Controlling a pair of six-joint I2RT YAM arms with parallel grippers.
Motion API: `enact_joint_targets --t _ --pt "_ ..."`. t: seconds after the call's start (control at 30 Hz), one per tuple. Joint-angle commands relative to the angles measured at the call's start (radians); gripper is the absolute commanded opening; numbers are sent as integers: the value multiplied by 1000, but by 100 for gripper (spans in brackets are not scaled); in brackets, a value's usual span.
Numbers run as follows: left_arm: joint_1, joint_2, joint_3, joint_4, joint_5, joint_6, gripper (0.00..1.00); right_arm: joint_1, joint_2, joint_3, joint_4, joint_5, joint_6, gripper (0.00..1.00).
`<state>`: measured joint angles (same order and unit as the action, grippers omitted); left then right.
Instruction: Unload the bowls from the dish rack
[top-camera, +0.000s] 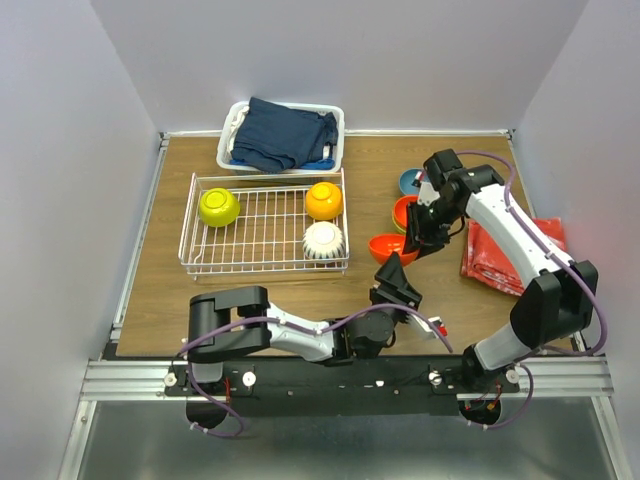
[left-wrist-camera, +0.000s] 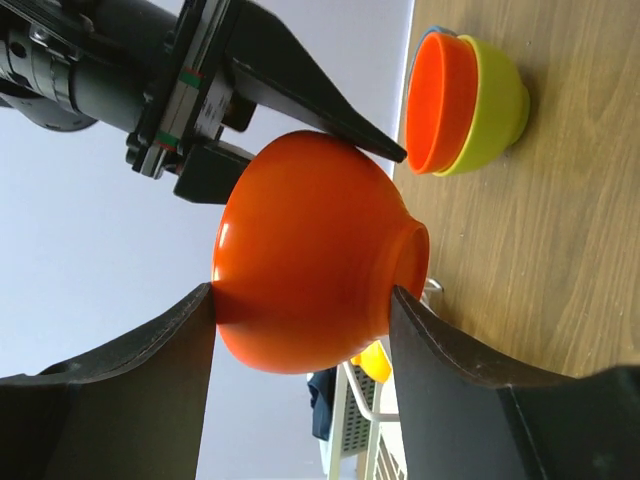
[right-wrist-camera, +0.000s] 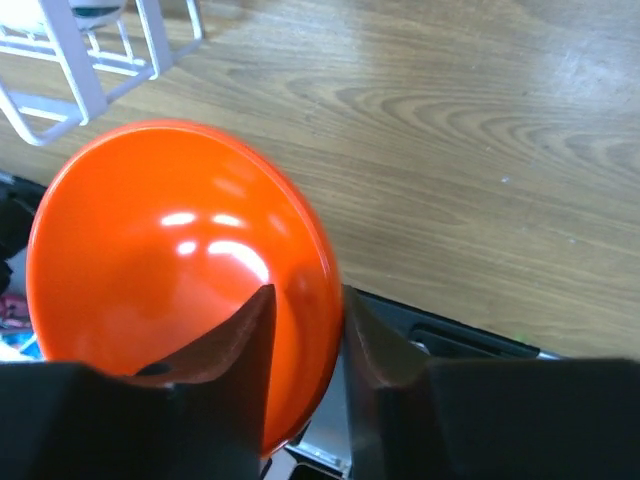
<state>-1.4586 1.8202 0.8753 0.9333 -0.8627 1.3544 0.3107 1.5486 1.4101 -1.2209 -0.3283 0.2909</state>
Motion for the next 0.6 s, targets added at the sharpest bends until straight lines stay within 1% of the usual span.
enact_joint_targets --t 0.0,0.03,0.07,0.1,0.17,0.2,0.27,0.3,0.37,0.4,0.47,0.53,0.57 --pt "-5 2 34 50 -27 8 12 7 18 -13 -26 6 -16 18" --pt "-6 2 34 50 -27 8 16 7 22 -13 -26 2 -16 13" --pt "-5 4 37 48 -27 12 21 8 22 -13 -25 0 -18 4" --pt "-5 4 37 55 -29 12 35 8 27 -10 -22 3 -18 1" --pt "-5 2 40 64 -30 17 50 8 30 -2 -17 11 -19 1" --pt "-6 -1 40 67 -30 20 61 8 31 15 -11 20 -18 1" --pt "-3 -12 40 68 -29 15 71 8 44 36 -5 38 -4 1" --pt "-2 -16 42 68 -29 6 83 7 48 52 -2 52 7 1" --pt "6 -36 44 61 -29 -8 94 7 62 92 20 103 23 1" --pt "12 -44 47 41 -30 -18 99 5 67 104 30 118 28 1" --pt "27 -76 48 22 -30 -66 99 -2 82 139 63 159 45 1" --pt "41 -99 56 -34 -30 -115 99 -21 93 159 107 198 60 1" --pt "47 -129 59 -68 -27 -177 99 -25 97 174 124 212 76 1"
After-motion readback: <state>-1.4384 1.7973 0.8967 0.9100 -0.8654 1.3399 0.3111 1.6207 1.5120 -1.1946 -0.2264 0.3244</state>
